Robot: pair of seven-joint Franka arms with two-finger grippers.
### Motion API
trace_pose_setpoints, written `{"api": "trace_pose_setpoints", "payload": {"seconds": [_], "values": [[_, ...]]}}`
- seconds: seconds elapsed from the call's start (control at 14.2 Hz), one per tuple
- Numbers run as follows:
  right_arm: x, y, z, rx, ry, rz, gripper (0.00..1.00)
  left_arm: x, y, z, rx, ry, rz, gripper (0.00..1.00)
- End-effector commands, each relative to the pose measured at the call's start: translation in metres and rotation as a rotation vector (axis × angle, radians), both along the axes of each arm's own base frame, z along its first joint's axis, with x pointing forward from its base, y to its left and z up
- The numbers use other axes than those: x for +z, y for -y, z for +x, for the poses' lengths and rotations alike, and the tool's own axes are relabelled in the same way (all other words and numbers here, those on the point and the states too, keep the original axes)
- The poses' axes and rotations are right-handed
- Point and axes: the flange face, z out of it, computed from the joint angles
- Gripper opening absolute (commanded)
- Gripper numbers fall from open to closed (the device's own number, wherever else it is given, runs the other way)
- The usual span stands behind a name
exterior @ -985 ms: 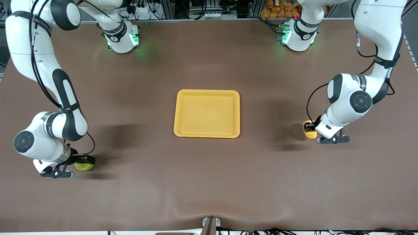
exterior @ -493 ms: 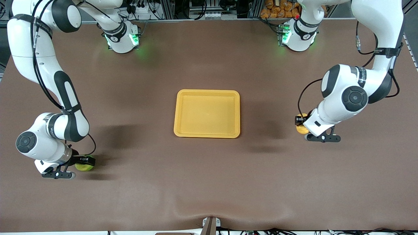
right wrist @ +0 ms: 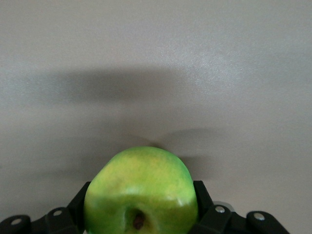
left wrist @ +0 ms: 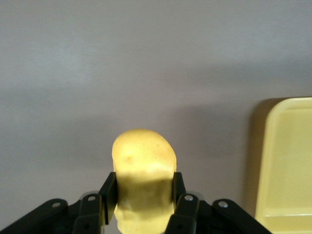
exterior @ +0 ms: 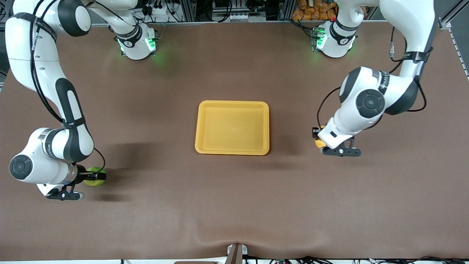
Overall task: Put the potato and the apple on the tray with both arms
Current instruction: 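Carry the yellow potato with the left gripper over the tray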
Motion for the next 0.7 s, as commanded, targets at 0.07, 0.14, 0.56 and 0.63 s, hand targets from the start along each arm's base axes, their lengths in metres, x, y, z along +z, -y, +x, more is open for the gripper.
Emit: {"api": "trace_pose_setpoints", "payload": {"seconds": [0.07,0.14,0.56,0.63], "values": [[0.008,0.004,0.004,-0.015,0.0,0.002,0.0,-0.003,0.064,-0.009,0.021,0.004,0.012,0.09],[0.01,0.001,0.004,-0.018,-0.001,0.009,0.0,-0.006,0.074,-0.012,0.008,0.002,0.011,0.09],[0.033,-0.034,-0.003,0.019,-0.098,0.03,0.0,-0.039,0.159,-0.033,0.063,-0.021,0.011,0.08],[0.04,-0.043,-0.005,0.032,-0.12,0.028,0.0,-0.048,0.172,-0.04,0.076,-0.031,0.014,0.07]]}}
